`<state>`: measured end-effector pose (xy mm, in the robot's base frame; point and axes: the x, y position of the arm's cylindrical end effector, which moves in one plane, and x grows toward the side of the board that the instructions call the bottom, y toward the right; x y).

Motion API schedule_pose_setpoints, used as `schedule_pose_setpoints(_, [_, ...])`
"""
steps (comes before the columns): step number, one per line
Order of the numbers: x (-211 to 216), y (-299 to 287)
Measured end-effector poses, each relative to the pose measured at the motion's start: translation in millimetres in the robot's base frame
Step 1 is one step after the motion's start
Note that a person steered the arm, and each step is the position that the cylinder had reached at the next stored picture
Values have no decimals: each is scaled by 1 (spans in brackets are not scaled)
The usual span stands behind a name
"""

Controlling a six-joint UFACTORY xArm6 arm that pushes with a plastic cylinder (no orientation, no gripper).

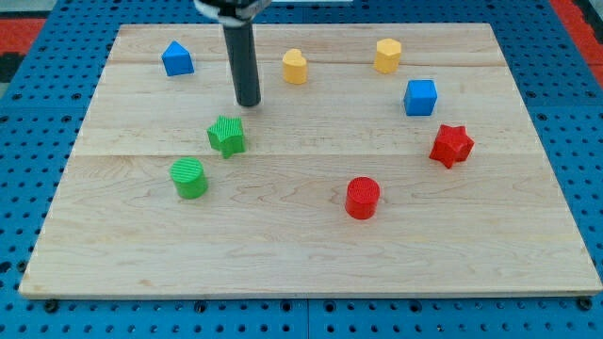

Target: Slide the yellow heart down a bit

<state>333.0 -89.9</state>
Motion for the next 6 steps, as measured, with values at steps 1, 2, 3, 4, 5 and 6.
schedule_pose_setpoints(1, [-54, -51])
schedule_pose_setpoints(2, [-119, 48])
schedule_pose_setpoints(3, [-89, 94])
schedule_pose_setpoints(4, [-33, 93])
schedule_pose_setpoints(5, [-25, 99])
schedule_pose_setpoints(6, [-56, 99])
